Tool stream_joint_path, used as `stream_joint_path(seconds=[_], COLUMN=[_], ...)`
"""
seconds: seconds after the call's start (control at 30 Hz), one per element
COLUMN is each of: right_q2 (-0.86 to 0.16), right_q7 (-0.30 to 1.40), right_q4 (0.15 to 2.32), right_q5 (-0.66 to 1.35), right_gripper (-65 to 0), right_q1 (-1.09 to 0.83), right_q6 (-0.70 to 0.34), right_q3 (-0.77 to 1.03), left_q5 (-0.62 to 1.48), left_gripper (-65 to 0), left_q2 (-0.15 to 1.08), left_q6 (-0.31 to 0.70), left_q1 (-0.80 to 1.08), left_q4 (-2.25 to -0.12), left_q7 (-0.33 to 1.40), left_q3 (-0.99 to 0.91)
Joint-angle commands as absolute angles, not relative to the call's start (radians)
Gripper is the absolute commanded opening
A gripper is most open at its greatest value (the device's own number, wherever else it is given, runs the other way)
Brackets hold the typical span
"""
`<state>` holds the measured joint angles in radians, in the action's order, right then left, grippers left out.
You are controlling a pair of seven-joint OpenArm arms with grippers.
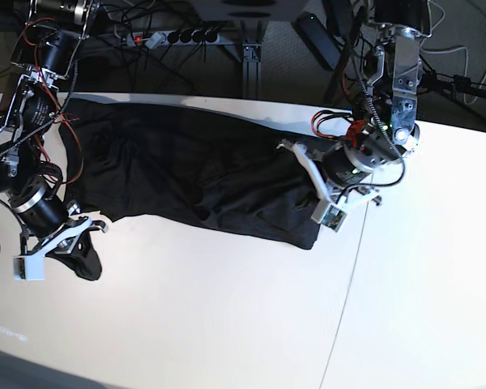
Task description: Fold the T-shirt properly
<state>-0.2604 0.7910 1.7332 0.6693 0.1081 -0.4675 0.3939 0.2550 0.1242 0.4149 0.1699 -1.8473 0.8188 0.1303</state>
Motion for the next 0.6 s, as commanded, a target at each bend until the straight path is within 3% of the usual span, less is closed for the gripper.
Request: stream_joint_path(seconds=[0.0, 0.23, 0.57], right_q2=[-0.272, -0.271, -0.272], right_q7=[0.768, 0.768, 0.809], right_q4=[1.749, 1.748, 1.748], right_q5=[0.685, 0.688, 0.694], right_gripper=[-65.0, -65.0, -65.0], right_q1=[0.123, 0.110, 0.085], right_q6=[-0.528, -0.528, -0.528], right_q3=[0.401, 0.400, 0.400], left_q5=[0.277, 0.279, 0.245], left_gripper=[-65.0, -65.0, -65.0], left_q2=[0.121, 0.110, -0.019], left_q6=[0.415, 0.415, 0.416], left_q1=[0.179, 0.299, 0.277], left_q4=[-1.865, -1.860, -1.759], left_q7=[0.796, 0.659, 0.654], left_q3=[0.132, 0.186, 0.387])
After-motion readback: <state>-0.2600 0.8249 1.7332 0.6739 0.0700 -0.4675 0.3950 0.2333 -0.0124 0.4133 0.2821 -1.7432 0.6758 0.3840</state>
